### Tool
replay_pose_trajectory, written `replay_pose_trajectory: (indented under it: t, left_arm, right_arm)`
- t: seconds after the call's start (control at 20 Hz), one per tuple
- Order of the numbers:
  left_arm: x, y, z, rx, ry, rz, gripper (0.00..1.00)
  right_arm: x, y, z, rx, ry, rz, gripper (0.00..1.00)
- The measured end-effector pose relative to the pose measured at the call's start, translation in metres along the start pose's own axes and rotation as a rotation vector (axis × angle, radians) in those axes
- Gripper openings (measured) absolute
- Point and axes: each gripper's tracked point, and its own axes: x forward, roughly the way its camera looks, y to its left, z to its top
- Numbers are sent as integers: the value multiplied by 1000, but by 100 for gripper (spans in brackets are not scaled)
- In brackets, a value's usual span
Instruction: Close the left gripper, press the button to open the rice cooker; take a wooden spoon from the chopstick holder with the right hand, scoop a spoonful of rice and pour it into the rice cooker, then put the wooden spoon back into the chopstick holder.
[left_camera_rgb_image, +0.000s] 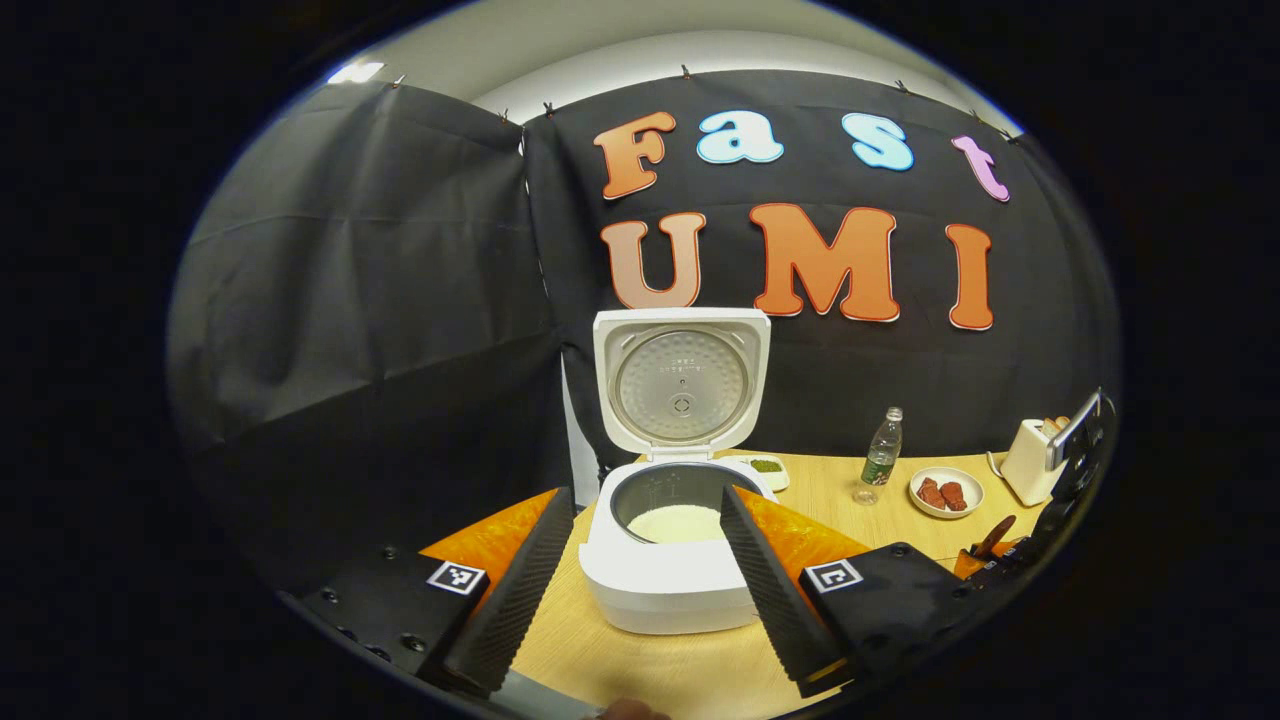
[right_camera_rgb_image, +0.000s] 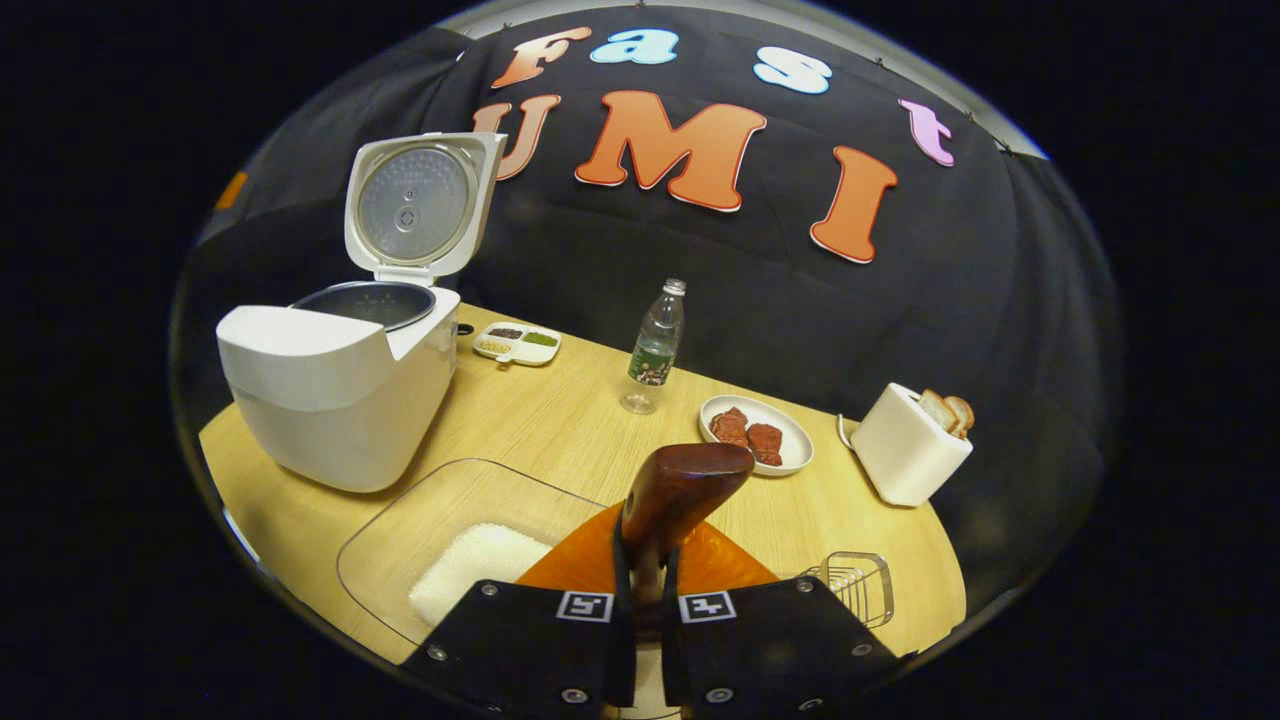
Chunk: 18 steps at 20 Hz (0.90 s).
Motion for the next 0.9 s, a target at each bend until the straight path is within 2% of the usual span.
replay_pose_trajectory:
  t: [0.05,0.2,0.3,0.45,0.65,0.7,0.75,0.9]
  left_arm:
    - [2,2,-2,5,3,1,100]
    - [6,2,-3,11,15,-4,97]
    - [9,0,-4,18,21,-16,100]
    - [13,-2,-5,37,25,-36,97]
    - [16,-3,-10,36,46,-59,97]
    - [19,-3,-11,35,49,-64,100]
    - [21,-4,-11,34,49,-68,97]
    - [24,-4,-10,17,51,-82,100]
  right_arm:
    - [-1,3,-4,-4,-2,-8,10]
    - [-3,17,-10,-9,-8,-6,10]
    - [-6,25,-12,36,-9,-7,10]
    - [-6,28,-11,75,-6,-15,10]
    - [-2,50,-2,192,17,49,9]
    - [-1,55,0,225,31,66,10]
    - [0,60,2,260,43,79,10]
    - [3,75,5,404,100,145,9]
